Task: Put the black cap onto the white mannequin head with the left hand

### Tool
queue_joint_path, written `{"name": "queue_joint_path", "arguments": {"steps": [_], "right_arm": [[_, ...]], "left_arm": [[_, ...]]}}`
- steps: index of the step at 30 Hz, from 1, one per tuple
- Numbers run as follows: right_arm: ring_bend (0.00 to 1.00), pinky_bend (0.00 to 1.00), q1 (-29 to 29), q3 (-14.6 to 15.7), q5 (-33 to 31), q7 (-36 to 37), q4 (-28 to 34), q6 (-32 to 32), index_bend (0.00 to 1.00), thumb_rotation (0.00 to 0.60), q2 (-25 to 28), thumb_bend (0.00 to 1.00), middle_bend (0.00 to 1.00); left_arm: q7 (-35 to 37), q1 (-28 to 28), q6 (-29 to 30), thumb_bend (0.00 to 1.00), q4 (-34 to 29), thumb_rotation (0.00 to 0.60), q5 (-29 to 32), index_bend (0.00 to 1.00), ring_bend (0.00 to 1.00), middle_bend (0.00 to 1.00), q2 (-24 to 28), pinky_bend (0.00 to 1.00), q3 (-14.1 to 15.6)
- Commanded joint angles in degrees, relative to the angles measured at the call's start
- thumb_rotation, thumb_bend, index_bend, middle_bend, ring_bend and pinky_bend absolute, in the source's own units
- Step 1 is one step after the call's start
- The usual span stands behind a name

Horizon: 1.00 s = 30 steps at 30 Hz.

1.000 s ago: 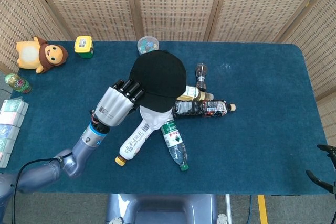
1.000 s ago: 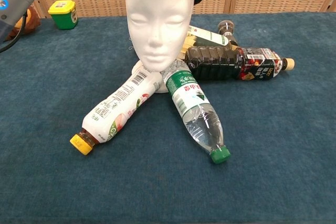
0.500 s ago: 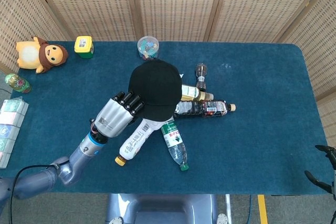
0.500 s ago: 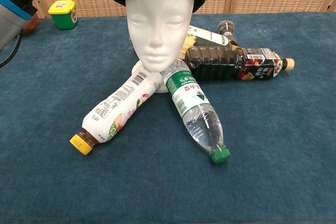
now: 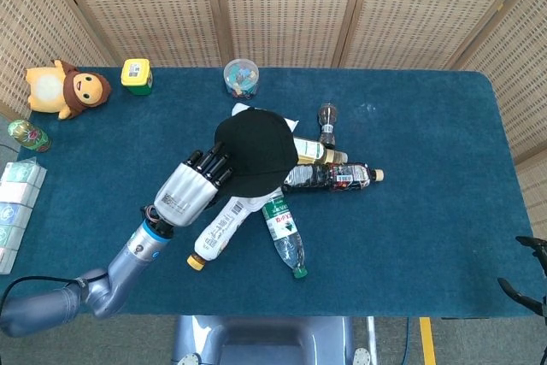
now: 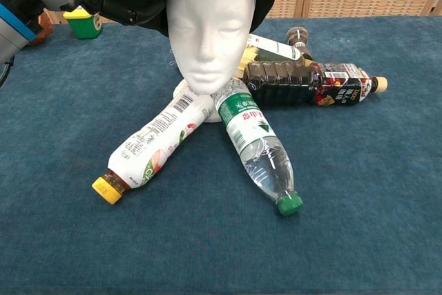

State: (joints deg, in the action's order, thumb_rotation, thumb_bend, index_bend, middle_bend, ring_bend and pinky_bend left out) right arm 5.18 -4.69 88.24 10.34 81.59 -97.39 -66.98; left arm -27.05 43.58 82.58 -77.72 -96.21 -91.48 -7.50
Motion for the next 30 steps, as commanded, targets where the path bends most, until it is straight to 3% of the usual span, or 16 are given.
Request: {"name": "queue_joint_path", "arguments": {"steps": [1,6,19,30], "right_arm": [[0.41,0.41,-0.01,-0.04,0.04,0.02,-0.03,-0.07,0.27,0.600,0.01,0.11,0.36],[0.41,0.41,0.04,-0.07,0.04,0.17,-0.12,-0.16,0.27,0.600,0.01,0.11,0.36],[0.41,0.41,-0.12,-0.14,0.21,0.44,-0.38,-0.08,0.27,0.600,0.07,0.11,0.36],[0.41,0.41,-0.70,-0.21,0.20,-0.61,0.55,0.85,0.27,0.600,0.53,0.11,0.36]], "left_arm": [[-3.98,-1.12,-2.89,0.30,-4.40,0.600,2.45,0.28,0.13,0.22,2.31,0.44,0.00],[-6.57,-2.11,-3.57,0.29,-8.22,0.600,3.11,0.21,0.09,0.17,4.10,0.40,-0.06],[-7.32,-6.75,-3.15,0.29,-16.36,0.600,4.66,0.19,0.07,0.16,9.52,0.39,1.41],[-4.16,-14.47,-0.32,0.29,-24.51,0.600,8.86,0.19,0.07,0.16,17.12,0.39,4.12]]}}
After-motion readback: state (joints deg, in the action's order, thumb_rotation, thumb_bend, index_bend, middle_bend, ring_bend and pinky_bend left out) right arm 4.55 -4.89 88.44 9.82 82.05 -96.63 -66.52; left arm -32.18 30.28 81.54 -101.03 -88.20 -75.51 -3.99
